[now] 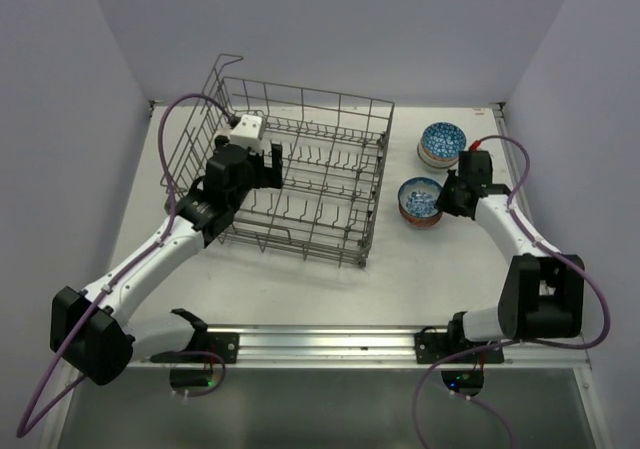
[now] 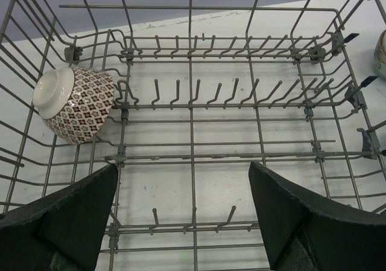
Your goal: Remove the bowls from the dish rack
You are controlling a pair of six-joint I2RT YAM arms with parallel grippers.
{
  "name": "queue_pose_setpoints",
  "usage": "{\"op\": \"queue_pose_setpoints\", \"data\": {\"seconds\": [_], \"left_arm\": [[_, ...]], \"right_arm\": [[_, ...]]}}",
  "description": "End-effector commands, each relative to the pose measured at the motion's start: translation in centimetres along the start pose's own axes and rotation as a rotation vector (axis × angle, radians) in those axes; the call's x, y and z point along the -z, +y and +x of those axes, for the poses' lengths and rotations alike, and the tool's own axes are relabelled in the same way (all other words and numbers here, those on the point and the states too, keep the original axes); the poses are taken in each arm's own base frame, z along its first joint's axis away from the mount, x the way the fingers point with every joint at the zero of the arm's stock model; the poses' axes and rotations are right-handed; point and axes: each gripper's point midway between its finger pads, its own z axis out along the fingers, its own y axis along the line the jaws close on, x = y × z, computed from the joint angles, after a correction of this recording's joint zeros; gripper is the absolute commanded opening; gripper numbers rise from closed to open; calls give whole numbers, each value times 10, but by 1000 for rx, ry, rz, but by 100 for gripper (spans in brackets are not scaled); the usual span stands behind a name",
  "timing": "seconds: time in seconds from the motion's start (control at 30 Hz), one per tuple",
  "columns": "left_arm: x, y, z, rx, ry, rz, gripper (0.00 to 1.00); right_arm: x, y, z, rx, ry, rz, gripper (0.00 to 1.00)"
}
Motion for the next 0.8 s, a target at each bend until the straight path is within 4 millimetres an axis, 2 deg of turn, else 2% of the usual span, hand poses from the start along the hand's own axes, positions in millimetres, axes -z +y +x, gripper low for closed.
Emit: {"op": "queue_pose_setpoints", "data": {"seconds": [0.0, 0.23, 0.37, 0.4, 0.5, 0.63, 0.77], "left_arm": [[1, -6, -18, -2, -32, 18, 93], [0, -8, -18, -1, -27, 28, 94], [-1, -9, -15, -5, -20, 29, 94], [-2, -9, -15, -5, -18, 30, 94], [-2, -10, -15, -4, -16, 35, 94], [-2, -10, -15, -7, -16, 38, 94], [-2, -12, -15, -10, -15, 45, 94]], "right_arm": [[-7, 13, -21, 9, -73, -56, 0], [-25, 12, -16, 10, -40, -48, 0], [-29, 11, -11, 14, -30, -44, 27], [-31, 9, -9, 15, -25, -39, 46], [-29, 9, -8, 27, -24, -39, 57], [-20, 10, -14, 40, -37, -45, 65], [-7, 11, -25, 59, -68, -42, 67]]}}
